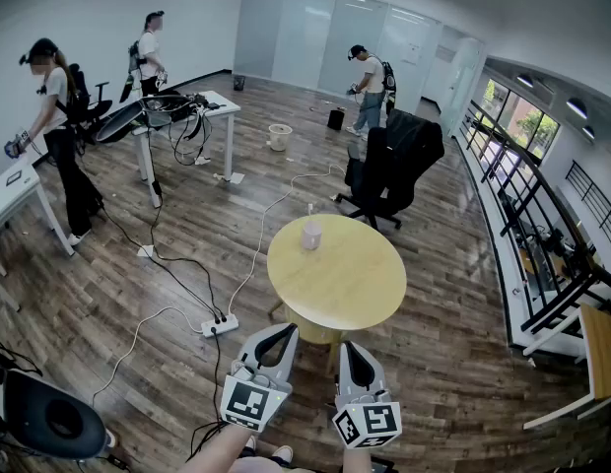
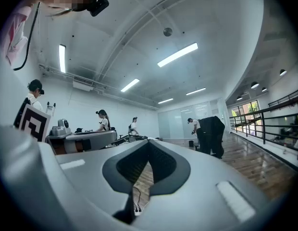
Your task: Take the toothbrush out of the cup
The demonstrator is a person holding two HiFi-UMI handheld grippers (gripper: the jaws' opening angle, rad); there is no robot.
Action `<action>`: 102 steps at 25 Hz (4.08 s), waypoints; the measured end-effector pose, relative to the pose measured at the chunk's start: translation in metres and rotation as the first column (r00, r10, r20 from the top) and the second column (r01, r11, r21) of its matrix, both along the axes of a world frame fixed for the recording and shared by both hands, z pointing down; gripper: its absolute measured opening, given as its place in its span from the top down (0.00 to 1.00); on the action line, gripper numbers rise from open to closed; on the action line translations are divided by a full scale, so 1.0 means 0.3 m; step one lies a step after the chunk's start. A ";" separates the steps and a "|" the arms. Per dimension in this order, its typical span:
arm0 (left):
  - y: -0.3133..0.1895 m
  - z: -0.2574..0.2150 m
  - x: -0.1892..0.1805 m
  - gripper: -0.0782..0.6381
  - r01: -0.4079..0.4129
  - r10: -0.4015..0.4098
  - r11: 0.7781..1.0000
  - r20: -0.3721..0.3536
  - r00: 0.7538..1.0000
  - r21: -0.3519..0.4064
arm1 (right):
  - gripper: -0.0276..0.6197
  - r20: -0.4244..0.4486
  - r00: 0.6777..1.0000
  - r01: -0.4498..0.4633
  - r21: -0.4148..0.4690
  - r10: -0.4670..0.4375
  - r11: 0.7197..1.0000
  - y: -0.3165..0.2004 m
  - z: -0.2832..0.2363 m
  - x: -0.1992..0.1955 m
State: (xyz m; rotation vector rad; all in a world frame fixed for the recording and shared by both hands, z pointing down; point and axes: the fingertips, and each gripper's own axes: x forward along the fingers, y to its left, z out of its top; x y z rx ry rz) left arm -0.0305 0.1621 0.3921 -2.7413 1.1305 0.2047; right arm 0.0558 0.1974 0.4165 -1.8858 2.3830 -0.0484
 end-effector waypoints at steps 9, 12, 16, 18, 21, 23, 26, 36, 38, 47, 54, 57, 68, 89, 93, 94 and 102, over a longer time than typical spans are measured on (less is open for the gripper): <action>0.000 0.002 -0.003 0.90 0.002 -0.002 1.000 -0.008 1.000 -0.001 | 0.95 0.002 1.000 0.019 0.017 -0.019 1.000 0.002 -0.012 -0.008; -0.008 0.006 0.011 0.90 0.001 -0.001 1.000 -0.009 1.000 -0.005 | 0.95 0.015 0.999 0.040 0.041 -0.040 0.998 0.002 -0.019 -0.002; -0.026 0.015 0.030 0.90 0.005 -0.005 1.000 -0.010 1.000 -0.023 | 0.93 0.022 0.998 0.065 0.044 -0.066 0.997 -0.014 -0.016 0.017; -0.038 0.024 0.031 0.90 0.014 -0.015 0.999 -0.010 1.000 -0.038 | 0.91 0.021 0.997 0.073 0.035 -0.073 0.997 -0.030 -0.004 0.027; -0.068 0.025 0.034 0.90 0.027 -0.027 1.000 -0.006 1.000 -0.008 | 0.84 0.020 0.997 0.074 0.024 -0.074 0.997 -0.069 0.021 0.043; -0.100 0.028 0.039 0.90 0.026 -0.026 1.000 -0.003 1.000 -0.005 | 0.86 0.022 0.997 0.067 0.013 -0.067 0.998 -0.111 0.037 0.052; -0.185 0.039 0.040 0.90 0.026 -0.026 1.000 -0.001 1.000 -0.013 | 0.95 0.024 0.998 0.066 0.001 -0.066 0.998 -0.202 0.052 0.046; -0.585 0.085 0.035 0.90 0.004 -0.002 0.997 0.024 1.000 -0.078 | 0.96 -0.008 0.999 0.032 -0.034 -0.032 0.999 -0.594 0.071 0.028; -0.643 0.092 0.042 0.90 0.000 0.003 0.996 0.036 0.999 -0.084 | 0.96 -0.006 1.000 0.029 -0.045 -0.029 0.999 -0.652 0.078 0.031; -0.912 0.139 0.139 0.90 0.016 -0.012 0.994 0.035 0.999 -0.108 | 0.96 0.026 0.998 0.056 -0.091 -0.054 0.994 -0.939 0.131 0.115; -1.174 0.182 0.216 0.90 0.088 -0.086 0.990 0.017 0.996 -0.113 | 0.96 0.023 0.993 0.115 -0.115 -0.113 0.987 -1.200 0.184 0.229; -1.274 0.191 0.238 0.90 0.107 -0.105 0.988 0.020 0.994 -0.112 | 0.96 0.032 0.993 0.115 -0.129 -0.112 0.985 -1.310 0.206 0.273; -1.611 0.261 0.320 0.90 0.056 -0.048 0.984 0.054 0.997 -0.168 | 0.95 0.028 0.997 0.074 -0.250 -0.069 0.965 -1.768 0.403 0.312; -1.913 0.451 0.267 0.90 0.088 -0.067 0.946 0.079 0.995 -0.312 | 0.91 -0.171 0.974 0.028 -0.571 -0.152 0.820 -2.155 0.834 0.231; -1.920 0.470 0.273 0.90 0.093 -0.071 0.943 0.080 0.994 -0.321 | 0.93 -0.138 0.985 0.015 -0.526 -0.103 0.851 -2.148 0.804 0.265; -1.920 0.474 0.277 0.90 0.094 -0.071 0.939 0.083 0.994 -0.331 | 0.93 -0.125 0.988 0.019 -0.508 -0.095 0.861 -2.143 0.786 0.275; -1.923 0.377 0.282 0.90 0.121 -0.108 0.945 0.058 0.992 -0.304 | 0.93 0.002 0.997 0.074 -0.279 -0.076 0.957 -2.056 0.485 0.334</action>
